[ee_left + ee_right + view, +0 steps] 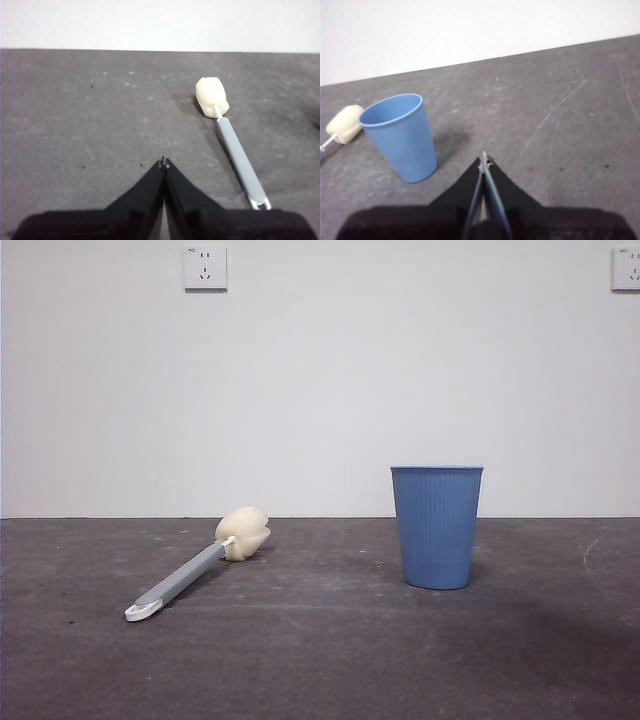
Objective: Pick up the cup brush,pick up the cup,insert the brush into the cup,clean the cup,put the cup brush back,put the cup back to the fixed position on the table
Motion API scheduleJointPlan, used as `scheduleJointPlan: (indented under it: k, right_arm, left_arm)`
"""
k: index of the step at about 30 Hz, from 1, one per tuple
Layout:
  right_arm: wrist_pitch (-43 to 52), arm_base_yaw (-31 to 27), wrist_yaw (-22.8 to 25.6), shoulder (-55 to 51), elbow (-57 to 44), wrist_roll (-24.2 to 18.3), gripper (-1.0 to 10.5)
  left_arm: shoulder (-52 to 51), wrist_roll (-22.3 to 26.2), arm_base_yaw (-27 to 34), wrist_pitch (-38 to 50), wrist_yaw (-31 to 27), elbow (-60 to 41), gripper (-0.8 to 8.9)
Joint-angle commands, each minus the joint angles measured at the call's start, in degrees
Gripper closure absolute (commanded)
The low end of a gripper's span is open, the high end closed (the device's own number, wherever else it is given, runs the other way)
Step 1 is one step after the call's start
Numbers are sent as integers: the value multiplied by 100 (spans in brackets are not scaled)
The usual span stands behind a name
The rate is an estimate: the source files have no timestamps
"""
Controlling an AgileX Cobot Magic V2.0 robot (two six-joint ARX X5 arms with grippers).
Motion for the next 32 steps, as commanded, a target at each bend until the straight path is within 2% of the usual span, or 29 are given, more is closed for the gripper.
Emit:
scheduleJointPlan:
  k: [1,6,12,15,18,23,29,32]
  right_arm:
    - [26,7,-7,59,136,459,956]
    - [7,7,-31,433,590,457,957]
    - [-245,11,-599,1325,1460,450,958]
    - [-726,11,-1084,1869,2133,393,958]
    - [-1504,11,-1519,2461,2962,17,958]
    - [-3001,11,-1974,3362,4258,-688,958]
    - [-4500,17,-2297,4155,5331,-1447,957]
    - [-4977,22,-2409,4365,5545,-1613,958]
  left_arm:
    - [-13,-638,9,13,15,186,820]
    - [87,-852,9,-74,13,807,820]
    - [647,-846,9,-743,57,1829,820]
    - [1056,-789,9,-1255,229,2404,820]
    - [1519,-682,9,-1801,555,2986,820]
    - [2186,-396,7,-2732,1228,3740,820]
    - [2800,66,7,-3908,1851,4513,821]
    - [2977,289,2,-4341,2017,4798,821]
